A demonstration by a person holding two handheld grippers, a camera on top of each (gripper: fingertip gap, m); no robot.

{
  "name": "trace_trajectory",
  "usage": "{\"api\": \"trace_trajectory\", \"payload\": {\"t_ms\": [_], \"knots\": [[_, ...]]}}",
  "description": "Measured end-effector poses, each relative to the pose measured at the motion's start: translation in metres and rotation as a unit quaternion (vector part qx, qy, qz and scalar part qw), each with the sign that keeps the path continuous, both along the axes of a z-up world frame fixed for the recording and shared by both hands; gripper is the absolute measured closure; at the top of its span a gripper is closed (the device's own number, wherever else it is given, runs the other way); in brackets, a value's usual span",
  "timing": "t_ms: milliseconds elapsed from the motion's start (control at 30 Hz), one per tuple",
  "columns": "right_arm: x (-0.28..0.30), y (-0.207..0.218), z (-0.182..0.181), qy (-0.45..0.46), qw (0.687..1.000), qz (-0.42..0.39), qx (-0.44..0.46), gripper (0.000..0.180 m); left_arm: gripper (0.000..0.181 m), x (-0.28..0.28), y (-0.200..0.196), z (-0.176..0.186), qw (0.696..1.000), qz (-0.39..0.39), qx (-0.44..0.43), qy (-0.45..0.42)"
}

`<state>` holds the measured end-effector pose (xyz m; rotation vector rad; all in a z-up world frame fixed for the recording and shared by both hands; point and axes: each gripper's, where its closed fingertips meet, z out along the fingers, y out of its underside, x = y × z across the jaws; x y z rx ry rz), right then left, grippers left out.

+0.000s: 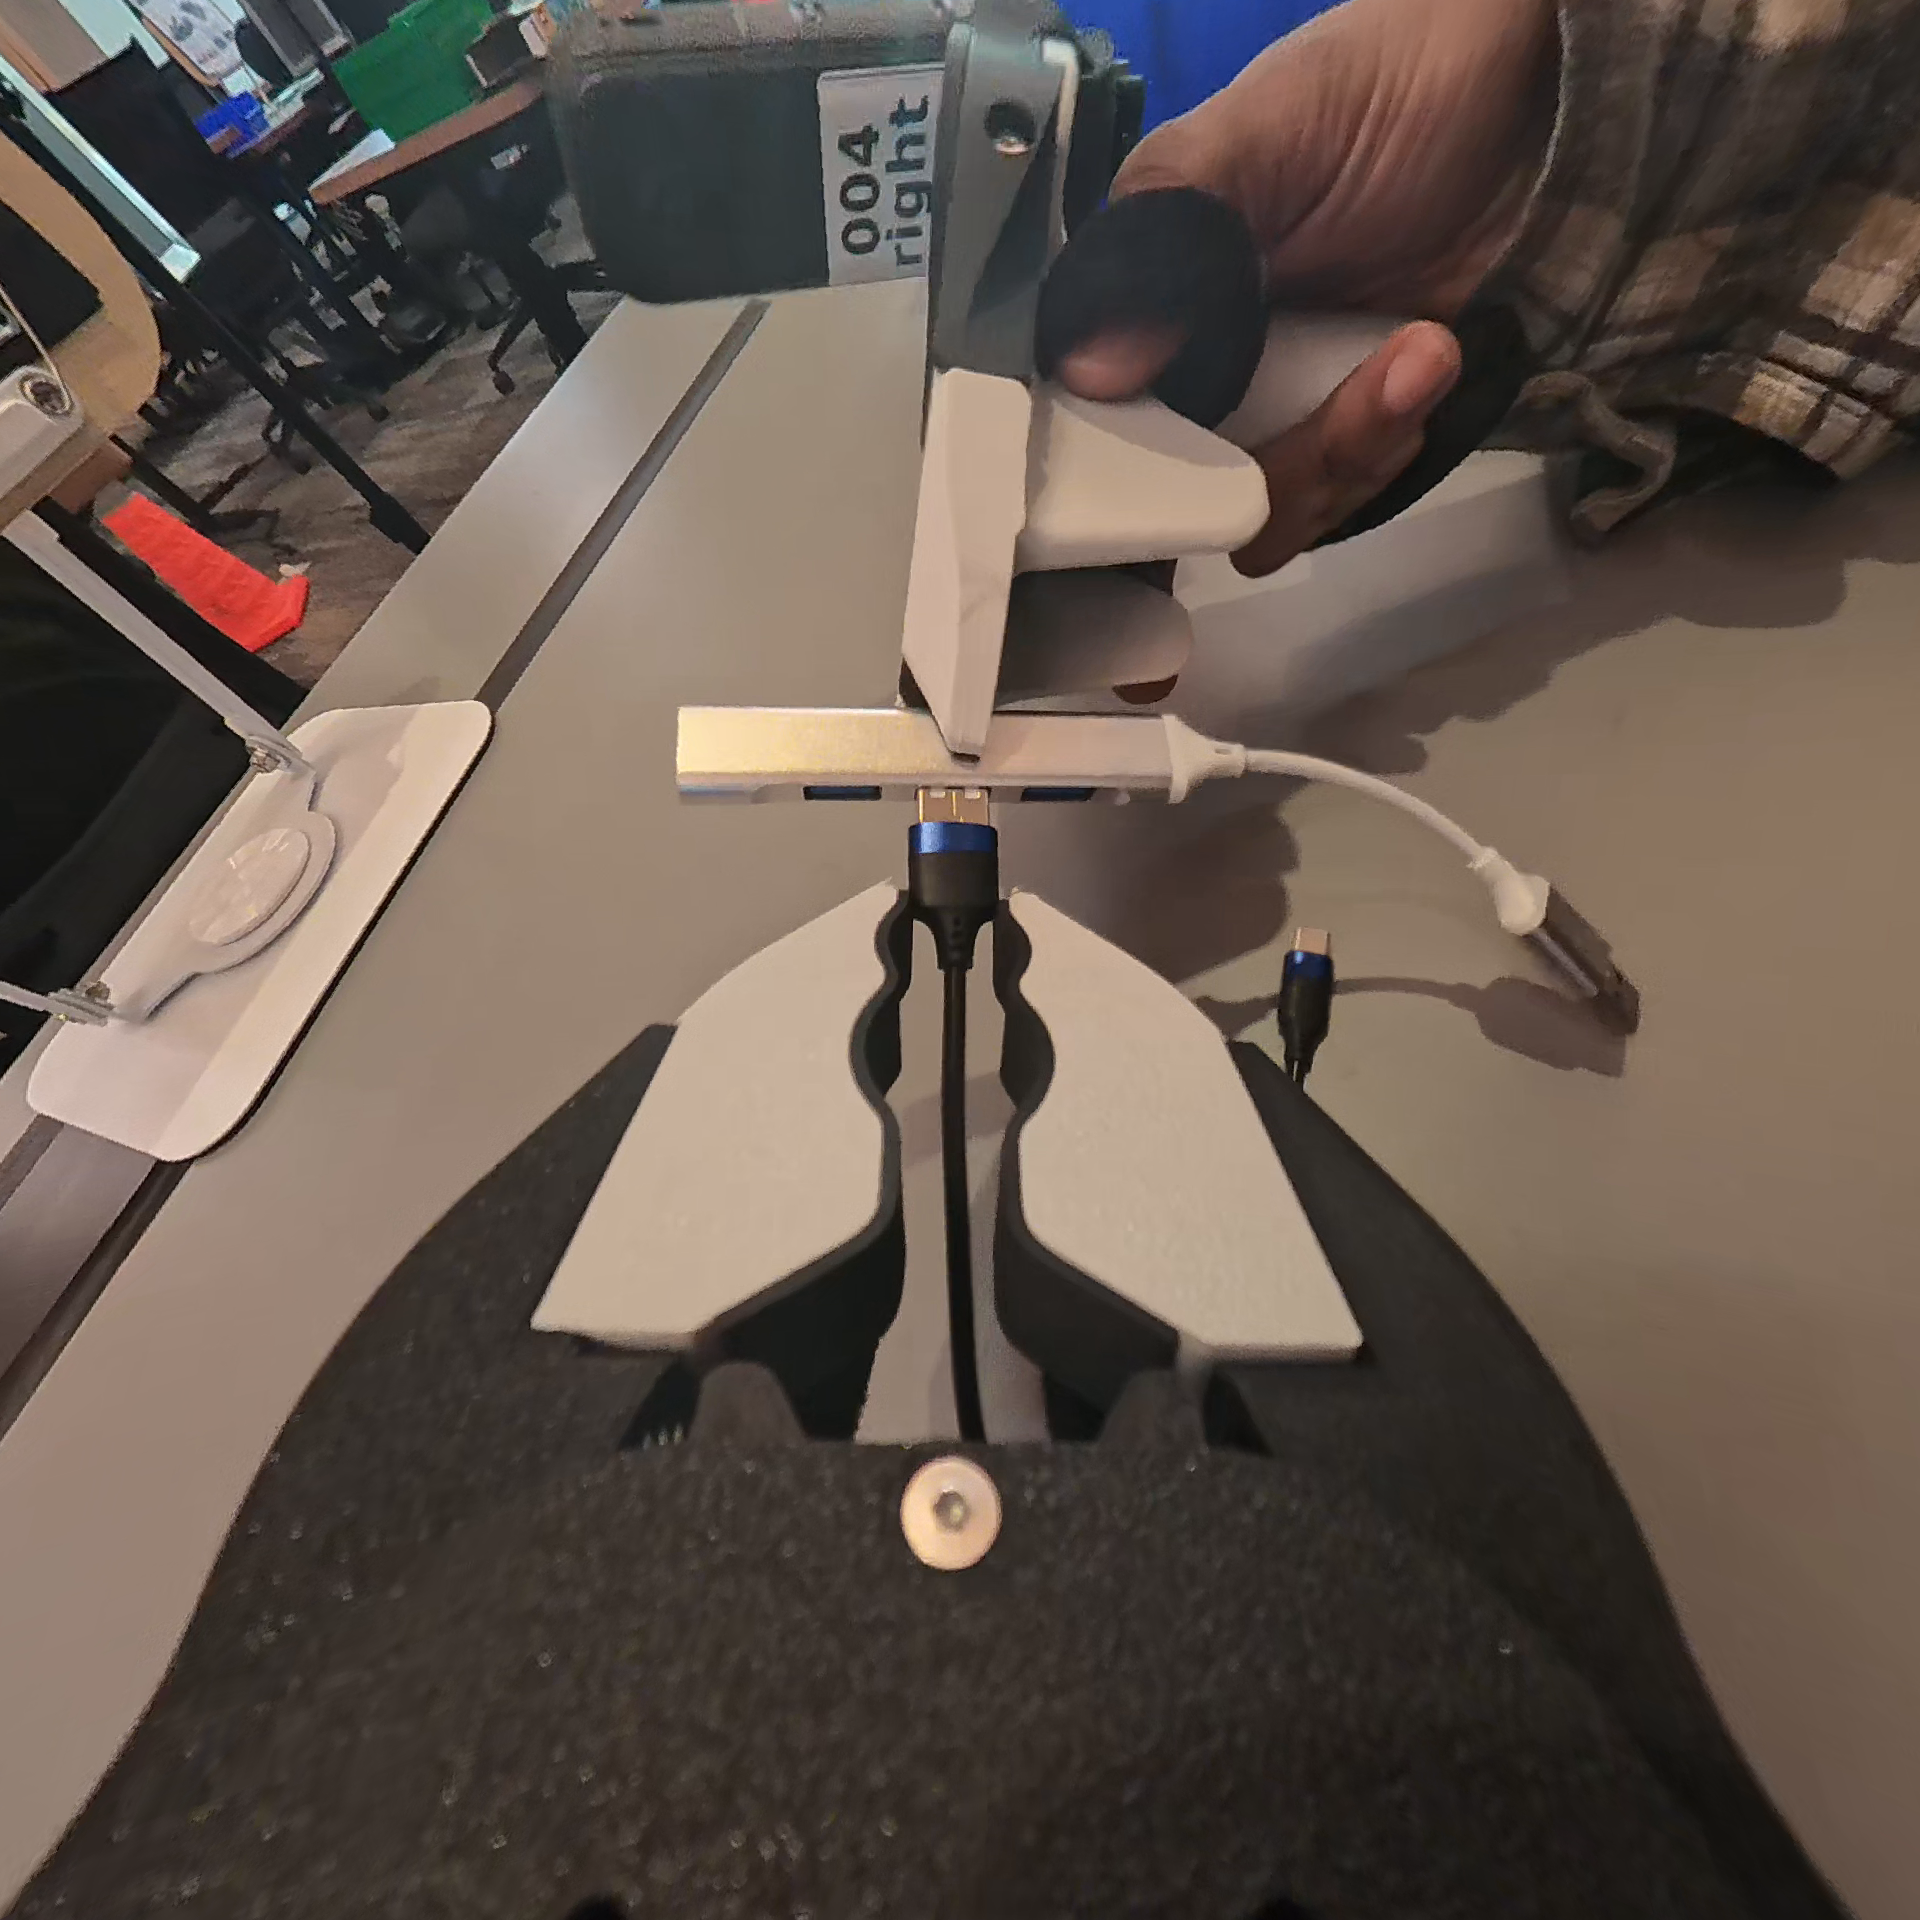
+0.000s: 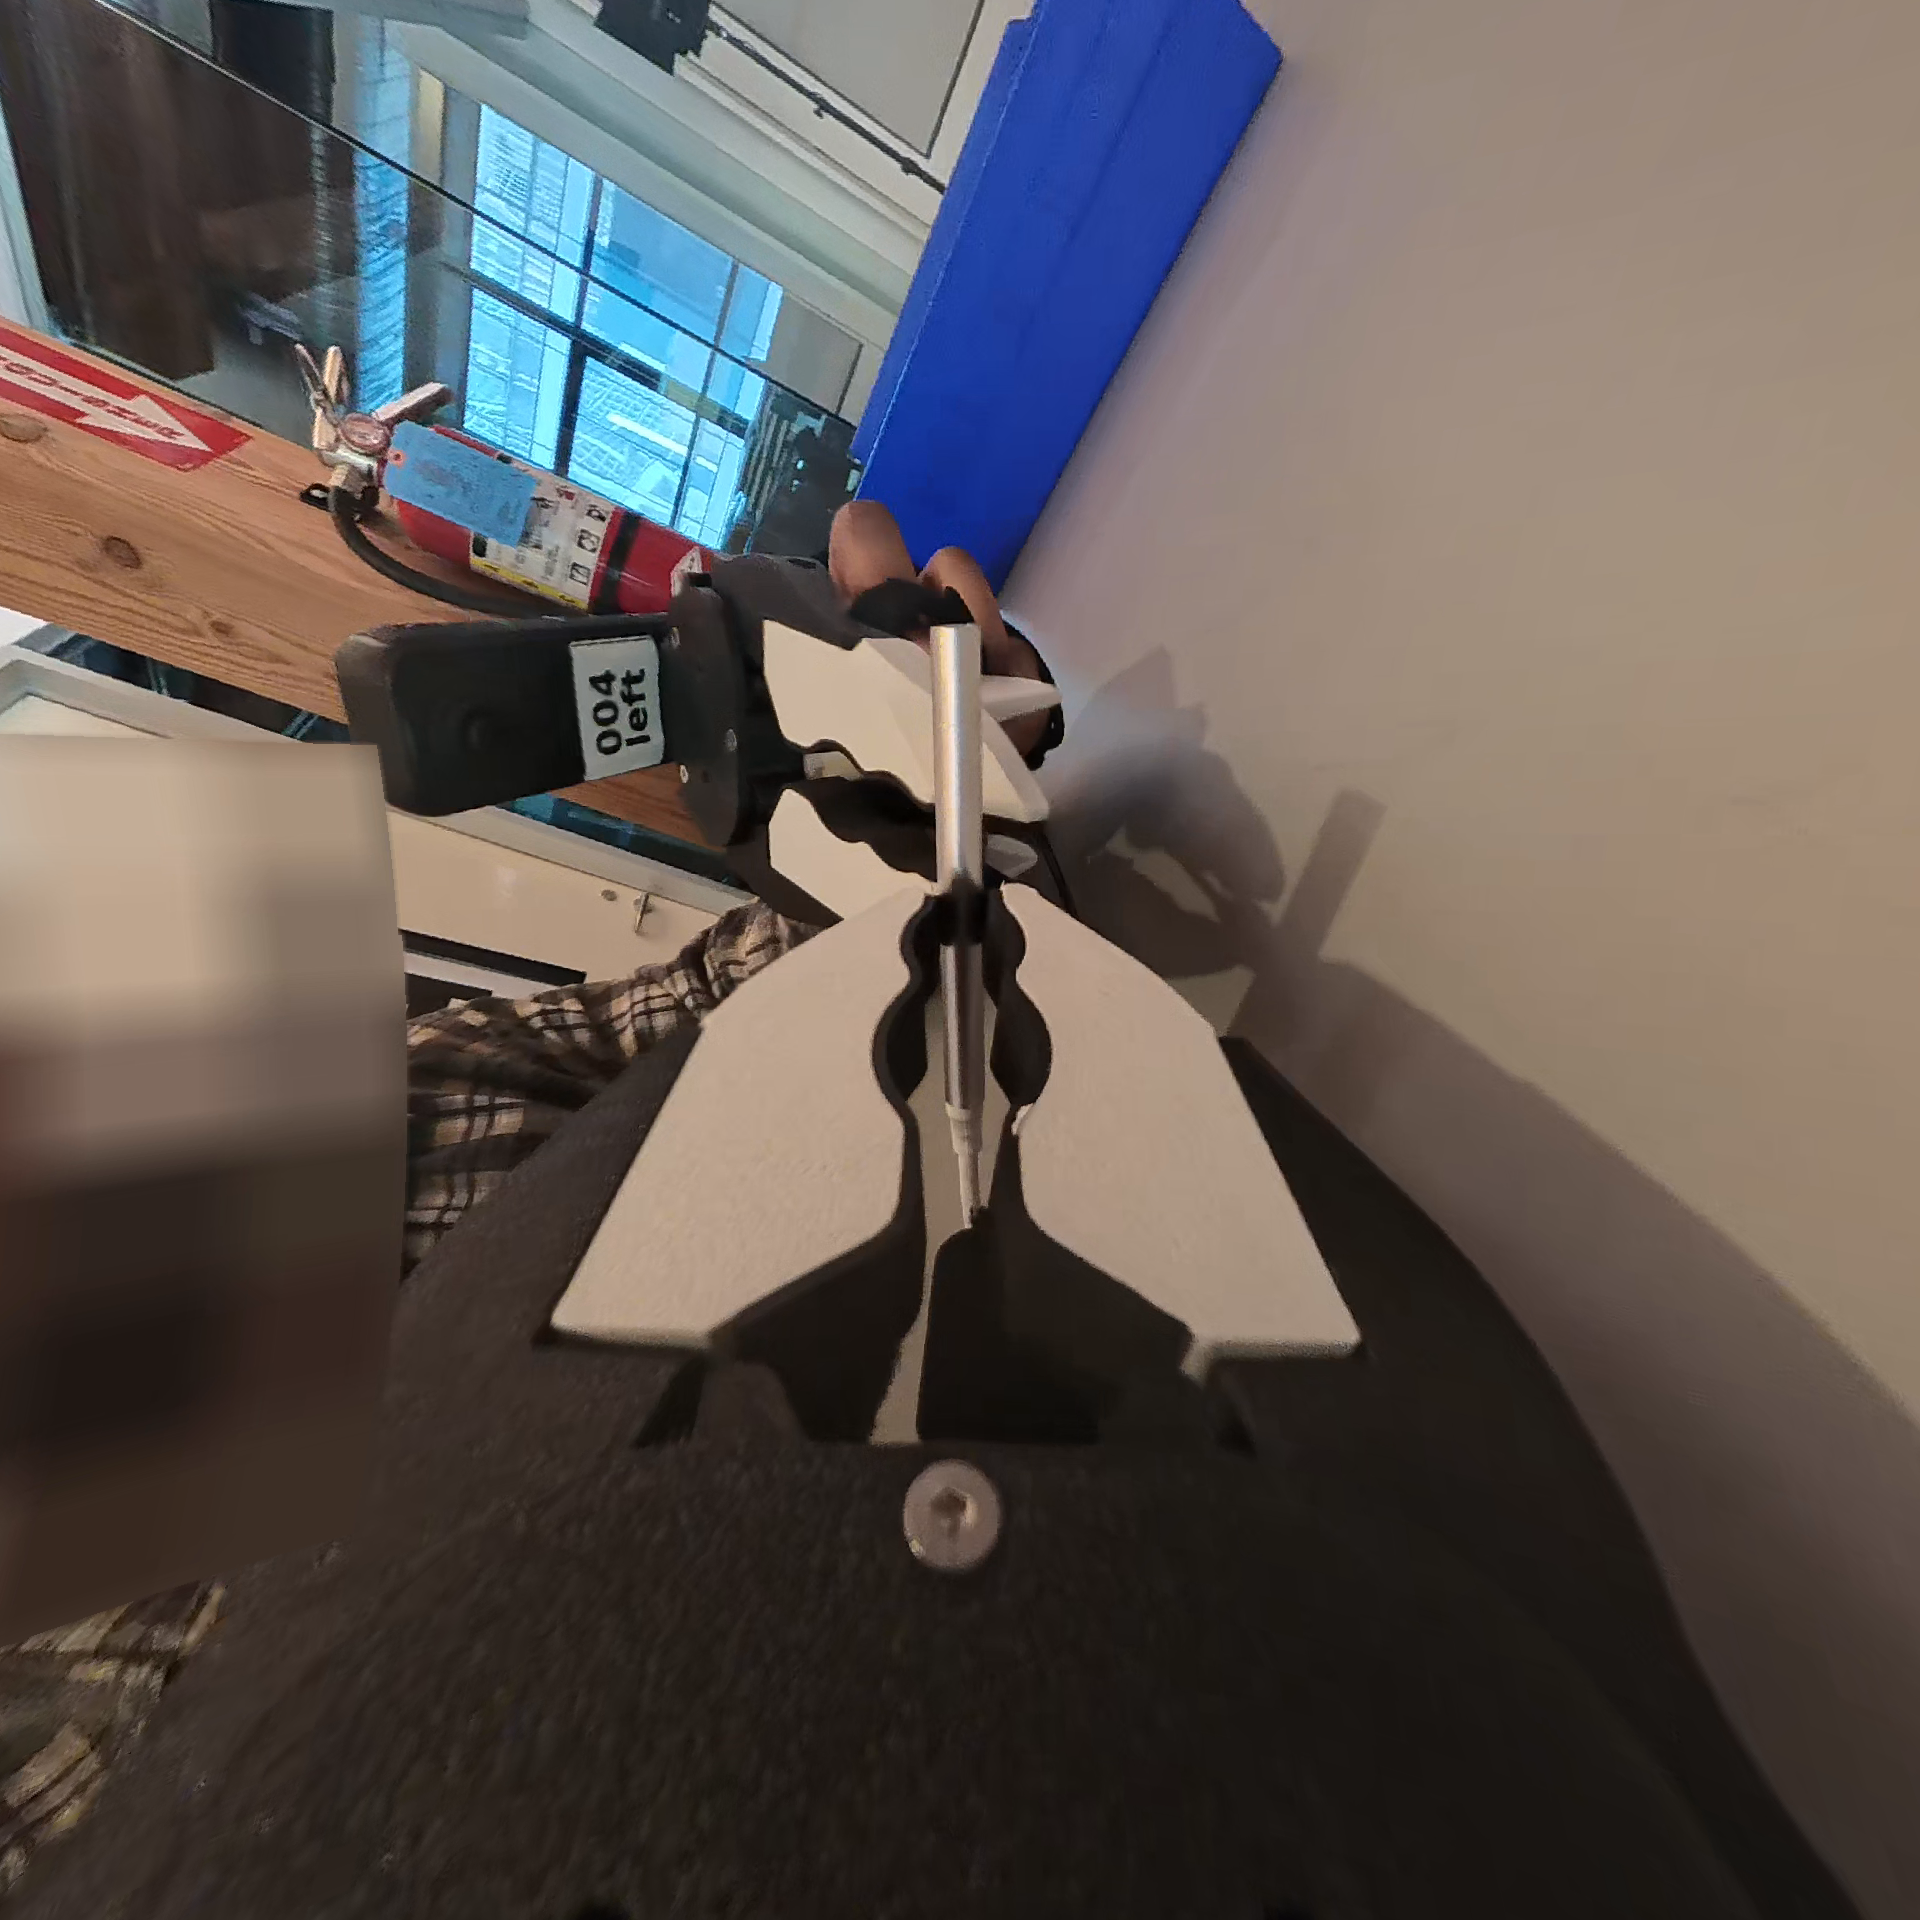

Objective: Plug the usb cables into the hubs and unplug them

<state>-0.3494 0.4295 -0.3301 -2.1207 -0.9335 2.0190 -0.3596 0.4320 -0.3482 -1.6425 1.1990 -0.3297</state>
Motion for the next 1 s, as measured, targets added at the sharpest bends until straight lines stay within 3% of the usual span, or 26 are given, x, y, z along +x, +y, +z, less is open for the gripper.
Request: {"api": "trace_trajectory", "payload": {"t_ms": [500, 1000], "knots": [[-0.002, 0.002, 0.000, 0.001, 1.000, -0.005, 0.002, 0.172, 0.168, 0.000, 0.005, 0.001, 1.000, 0.019, 0.009, -0.008], [0.000, -0.014, -0.008, -0.031, 0.998, 0.045, 0.020, 0.173, 0.168, 0.004, -0.009, -0.007, 0.996, -0.049, 0.023, 0.067]]}}
